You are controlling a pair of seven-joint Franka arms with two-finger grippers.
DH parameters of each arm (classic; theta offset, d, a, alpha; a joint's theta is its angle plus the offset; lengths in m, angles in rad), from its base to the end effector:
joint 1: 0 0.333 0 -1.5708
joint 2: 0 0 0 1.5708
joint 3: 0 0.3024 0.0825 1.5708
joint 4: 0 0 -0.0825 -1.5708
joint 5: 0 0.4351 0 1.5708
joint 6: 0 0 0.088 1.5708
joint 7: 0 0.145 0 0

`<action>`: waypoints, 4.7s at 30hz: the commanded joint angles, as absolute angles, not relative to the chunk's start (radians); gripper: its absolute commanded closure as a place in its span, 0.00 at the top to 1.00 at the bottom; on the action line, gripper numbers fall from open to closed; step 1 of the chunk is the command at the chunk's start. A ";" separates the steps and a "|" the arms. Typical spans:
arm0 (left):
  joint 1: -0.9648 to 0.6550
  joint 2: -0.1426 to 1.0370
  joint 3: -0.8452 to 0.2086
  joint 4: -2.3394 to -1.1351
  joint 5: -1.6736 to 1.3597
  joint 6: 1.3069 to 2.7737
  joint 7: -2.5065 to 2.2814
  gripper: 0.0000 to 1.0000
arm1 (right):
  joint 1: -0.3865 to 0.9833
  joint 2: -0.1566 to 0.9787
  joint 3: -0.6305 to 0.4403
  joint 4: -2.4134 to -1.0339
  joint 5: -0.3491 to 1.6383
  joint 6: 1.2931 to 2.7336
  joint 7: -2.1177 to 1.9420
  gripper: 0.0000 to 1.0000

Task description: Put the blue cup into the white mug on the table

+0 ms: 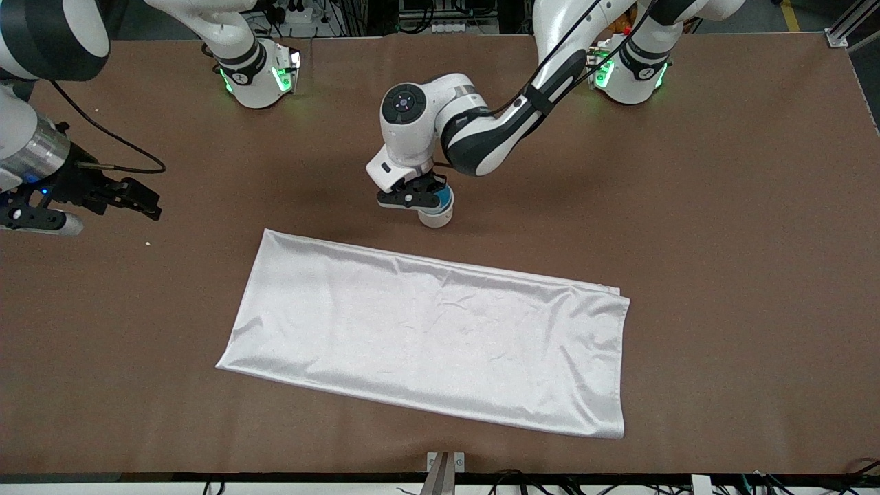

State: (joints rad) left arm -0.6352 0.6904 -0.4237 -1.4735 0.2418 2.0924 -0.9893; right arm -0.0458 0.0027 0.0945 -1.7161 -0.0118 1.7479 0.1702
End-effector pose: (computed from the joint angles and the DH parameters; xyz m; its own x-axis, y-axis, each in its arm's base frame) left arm 0.4146 -0.6221 0.2221 0.9930 -0.1064 -0.0510 -0.1051 -0.9941 0.0260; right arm 0.6173 0.0285 0.5103 0.9924 -0.1192 0.0306 -0.1194 -0.9928 0.0063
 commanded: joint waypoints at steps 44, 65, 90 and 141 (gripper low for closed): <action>-0.557 0.140 -0.200 -1.692 0.101 1.841 -0.675 1.00 | -0.049 0.003 0.107 -1.557 0.006 1.617 0.153 1.00; -0.557 -0.126 0.106 -1.852 0.055 1.753 -0.439 1.00 | -0.041 0.014 0.107 -1.565 0.006 1.588 0.158 1.00; -0.488 -0.055 0.316 -1.747 0.038 1.750 -0.376 1.00 | -0.041 0.012 0.107 -1.580 0.012 1.539 0.158 1.00; -0.233 0.000 0.025 -1.671 0.021 1.744 -0.362 1.00 | 0.071 0.066 0.107 -1.643 0.014 1.583 0.316 1.00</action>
State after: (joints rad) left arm -0.2516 -0.0067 0.0504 -1.6951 0.0454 1.7621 -0.3916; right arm 0.0767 0.0664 0.1050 -1.6442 0.0024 1.5838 0.3042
